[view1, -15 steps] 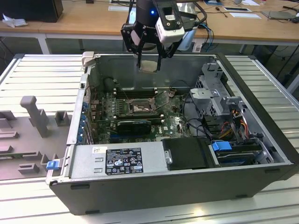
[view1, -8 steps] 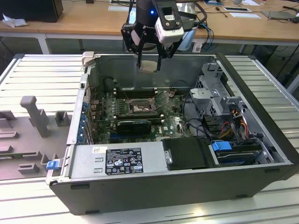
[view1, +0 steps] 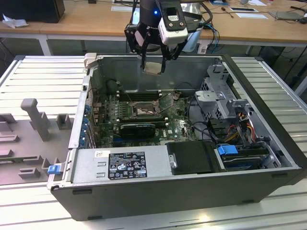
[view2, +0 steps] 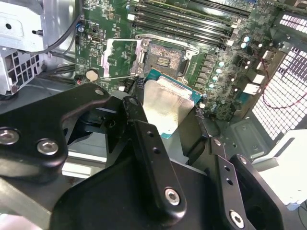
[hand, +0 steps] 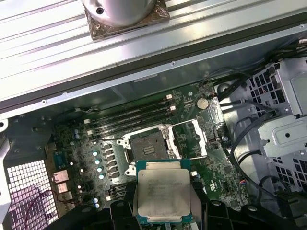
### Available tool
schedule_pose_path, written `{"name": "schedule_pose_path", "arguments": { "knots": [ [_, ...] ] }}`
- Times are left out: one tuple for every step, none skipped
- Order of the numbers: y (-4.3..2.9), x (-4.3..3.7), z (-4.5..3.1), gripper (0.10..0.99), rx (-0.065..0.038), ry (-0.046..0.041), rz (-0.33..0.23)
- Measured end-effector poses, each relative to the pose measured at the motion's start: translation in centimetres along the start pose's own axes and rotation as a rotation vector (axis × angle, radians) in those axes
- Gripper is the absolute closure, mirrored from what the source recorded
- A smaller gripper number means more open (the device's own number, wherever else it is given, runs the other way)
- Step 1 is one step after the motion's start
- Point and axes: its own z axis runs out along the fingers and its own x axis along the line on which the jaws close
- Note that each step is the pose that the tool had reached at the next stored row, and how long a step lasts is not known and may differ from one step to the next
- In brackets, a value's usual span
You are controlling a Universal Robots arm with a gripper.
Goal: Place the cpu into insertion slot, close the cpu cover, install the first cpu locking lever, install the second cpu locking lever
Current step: 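Place the cpu into insertion slot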
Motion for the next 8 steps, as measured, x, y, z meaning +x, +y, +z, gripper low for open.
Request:
{"name": "schedule_pose_path", "arguments": {
  "knots": [
    [0.0,0.0,0.0,0.557,0.0,-0.0003,0.004],
    [0.0,0.0,0.0,0.557,0.0,-0.0007,0.008],
    [0.0,0.0,0.0,0.557,0.0,-0.0009,0.01],
    [0.0,0.0,0.0,0.557,0.0,-0.0012,0.014],
    [0.0,0.0,0.0,0.557,0.0,-0.0015,0.017],
    [0.0,0.0,0.0,0.557,0.0,-0.0017,0.02],
    [0.0,0.0,0.0,0.557,0.0,-0.0022,0.024],
    [0.0,0.0,0.0,0.557,-0.001,-0.0025,0.028]
  ]
}}
